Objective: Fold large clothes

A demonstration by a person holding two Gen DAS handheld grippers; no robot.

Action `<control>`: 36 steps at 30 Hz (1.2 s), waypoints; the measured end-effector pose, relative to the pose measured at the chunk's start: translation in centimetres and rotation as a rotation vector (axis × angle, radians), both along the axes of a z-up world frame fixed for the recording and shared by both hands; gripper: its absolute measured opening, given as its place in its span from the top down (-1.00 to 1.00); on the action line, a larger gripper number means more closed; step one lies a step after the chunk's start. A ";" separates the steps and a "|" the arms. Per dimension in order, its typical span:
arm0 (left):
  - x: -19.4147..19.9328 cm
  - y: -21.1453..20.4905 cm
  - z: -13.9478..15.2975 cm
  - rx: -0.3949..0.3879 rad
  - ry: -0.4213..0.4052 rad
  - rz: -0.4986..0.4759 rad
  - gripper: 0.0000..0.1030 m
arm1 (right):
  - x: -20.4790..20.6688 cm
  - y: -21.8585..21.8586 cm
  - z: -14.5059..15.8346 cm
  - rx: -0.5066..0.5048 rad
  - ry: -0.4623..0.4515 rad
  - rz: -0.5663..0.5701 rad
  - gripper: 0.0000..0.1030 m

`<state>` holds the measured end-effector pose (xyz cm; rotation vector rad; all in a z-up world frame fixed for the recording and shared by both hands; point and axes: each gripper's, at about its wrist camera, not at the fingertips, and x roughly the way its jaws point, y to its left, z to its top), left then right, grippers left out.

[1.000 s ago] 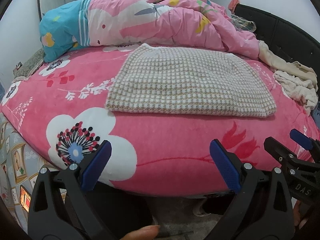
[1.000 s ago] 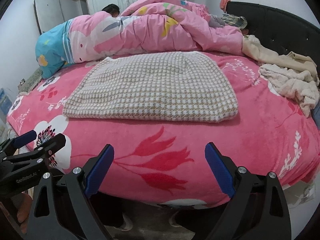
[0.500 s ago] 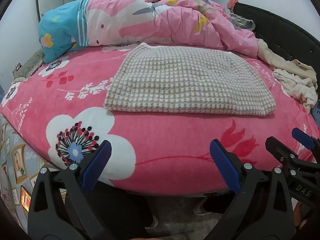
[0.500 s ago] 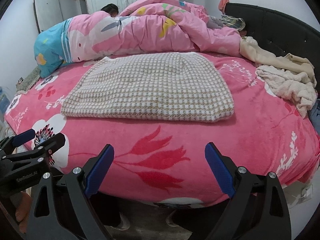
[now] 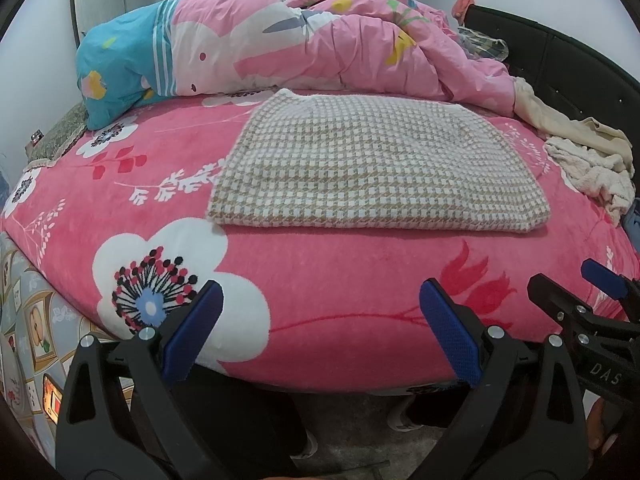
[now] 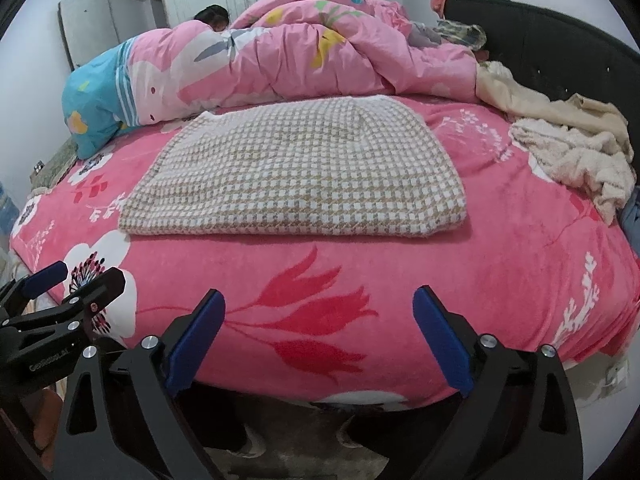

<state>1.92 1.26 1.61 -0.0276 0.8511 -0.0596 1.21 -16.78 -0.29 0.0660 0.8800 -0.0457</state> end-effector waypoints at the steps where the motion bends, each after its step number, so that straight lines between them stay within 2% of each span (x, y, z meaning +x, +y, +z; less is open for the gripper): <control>1: 0.0 0.0 0.0 0.001 0.001 0.001 -0.85 | 0.0 0.0 0.0 -0.002 0.000 0.000 -0.80; 36: 0.4 -0.4 -0.4 0.005 0.010 -0.007 -0.85 | 0.0 0.7 0.0 -0.034 -0.011 0.008 -0.81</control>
